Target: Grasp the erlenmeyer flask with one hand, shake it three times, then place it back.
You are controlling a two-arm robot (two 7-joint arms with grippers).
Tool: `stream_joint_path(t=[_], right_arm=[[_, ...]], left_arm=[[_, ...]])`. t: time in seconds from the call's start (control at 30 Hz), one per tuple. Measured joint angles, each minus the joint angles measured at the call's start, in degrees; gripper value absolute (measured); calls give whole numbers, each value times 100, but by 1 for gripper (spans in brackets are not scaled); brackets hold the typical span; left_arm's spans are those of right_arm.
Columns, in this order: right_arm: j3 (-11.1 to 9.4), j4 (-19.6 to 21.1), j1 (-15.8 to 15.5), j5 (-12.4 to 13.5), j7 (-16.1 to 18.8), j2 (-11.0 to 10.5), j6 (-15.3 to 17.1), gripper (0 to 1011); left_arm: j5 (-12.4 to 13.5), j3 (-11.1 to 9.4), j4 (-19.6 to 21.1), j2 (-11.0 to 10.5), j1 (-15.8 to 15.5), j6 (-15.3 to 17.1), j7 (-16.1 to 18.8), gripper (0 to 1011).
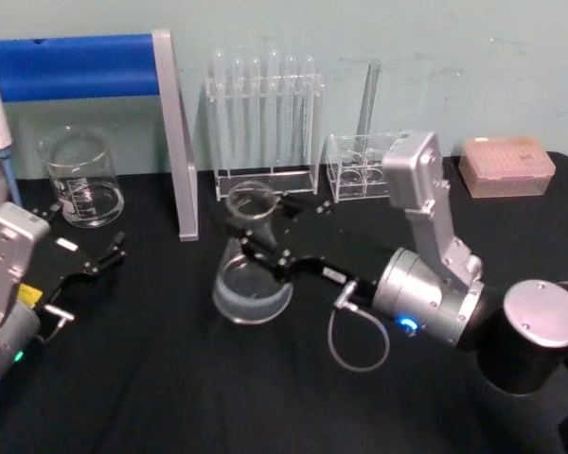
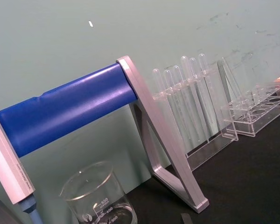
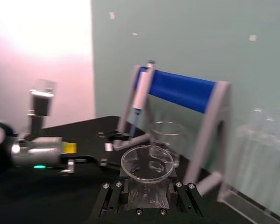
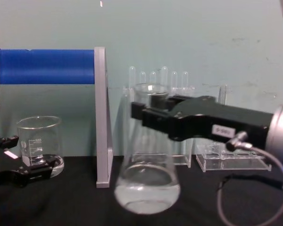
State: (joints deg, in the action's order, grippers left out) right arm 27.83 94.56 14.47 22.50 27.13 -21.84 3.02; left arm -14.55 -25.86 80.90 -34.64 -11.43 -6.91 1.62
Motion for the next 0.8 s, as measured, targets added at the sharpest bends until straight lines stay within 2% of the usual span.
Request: stream_joint_path(t=[0.4,0.63,0.8], right_arm=[[474,241,-57,118,281,-16,56,456],[582,302,-67,168,320,-57,60,453],[549,260,-50,169,209,-66,60,453]], left_arm=[[0,0,0,0,0,0,0,1001],[0,0,0,0,0,0,0,1001],[0,0,0,0,0,0,0,1001]])
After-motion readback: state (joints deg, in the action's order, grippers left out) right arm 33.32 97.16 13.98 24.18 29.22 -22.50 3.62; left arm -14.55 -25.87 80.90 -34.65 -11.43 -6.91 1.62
